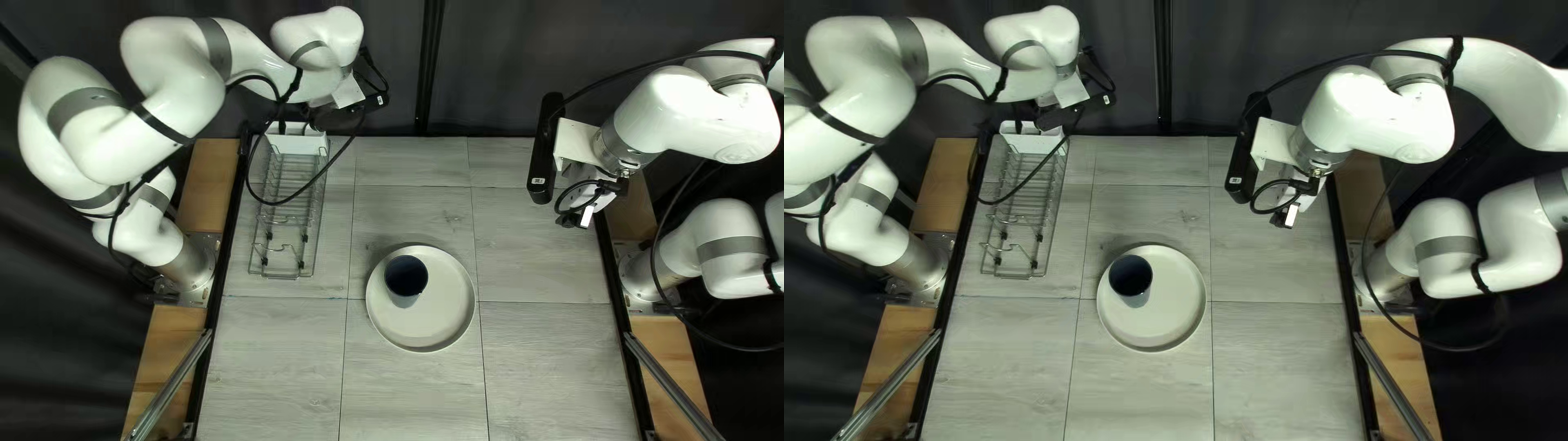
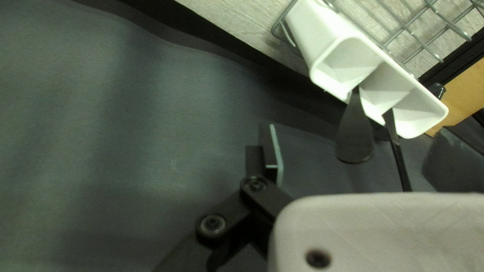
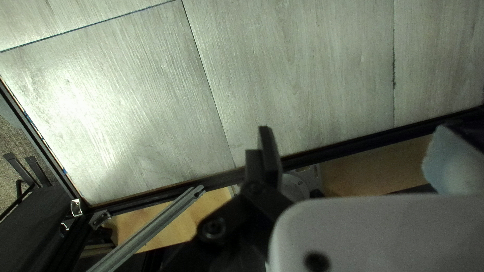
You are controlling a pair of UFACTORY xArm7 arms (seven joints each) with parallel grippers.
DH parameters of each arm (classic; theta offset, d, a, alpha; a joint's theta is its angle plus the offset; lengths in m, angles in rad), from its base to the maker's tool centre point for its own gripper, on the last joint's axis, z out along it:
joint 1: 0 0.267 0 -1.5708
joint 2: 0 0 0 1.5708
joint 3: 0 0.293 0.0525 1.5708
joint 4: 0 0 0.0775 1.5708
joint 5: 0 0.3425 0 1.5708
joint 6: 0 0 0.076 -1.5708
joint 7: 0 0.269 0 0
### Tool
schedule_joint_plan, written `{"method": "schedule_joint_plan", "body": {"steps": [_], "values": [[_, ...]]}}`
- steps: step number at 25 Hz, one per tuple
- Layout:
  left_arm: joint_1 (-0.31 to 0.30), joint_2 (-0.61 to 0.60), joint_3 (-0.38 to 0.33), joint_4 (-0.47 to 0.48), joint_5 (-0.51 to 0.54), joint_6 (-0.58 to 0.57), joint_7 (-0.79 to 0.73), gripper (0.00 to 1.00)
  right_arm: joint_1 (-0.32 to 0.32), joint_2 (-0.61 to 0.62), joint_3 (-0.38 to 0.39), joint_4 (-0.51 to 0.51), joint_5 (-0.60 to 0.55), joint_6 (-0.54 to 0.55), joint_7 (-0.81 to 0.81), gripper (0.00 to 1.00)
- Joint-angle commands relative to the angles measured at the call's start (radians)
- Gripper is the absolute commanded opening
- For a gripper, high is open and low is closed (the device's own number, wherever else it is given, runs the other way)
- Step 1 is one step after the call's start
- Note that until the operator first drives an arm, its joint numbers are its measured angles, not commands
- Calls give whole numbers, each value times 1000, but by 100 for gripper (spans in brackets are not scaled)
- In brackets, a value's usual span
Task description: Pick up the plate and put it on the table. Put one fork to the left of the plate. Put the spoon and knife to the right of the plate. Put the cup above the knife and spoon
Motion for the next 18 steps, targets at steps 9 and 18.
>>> {"method": "schedule_joint_plan", "body": {"steps": [9, 18], "values": [[-78, -136, -15, 18, 89, 129, -130, 0, 0, 0, 0, 0, 0, 0, 0, 100], [-179, -406, -202, 59, 264, 403, -447, 0, 0, 0, 0, 0, 0, 0, 0, 100]]}}
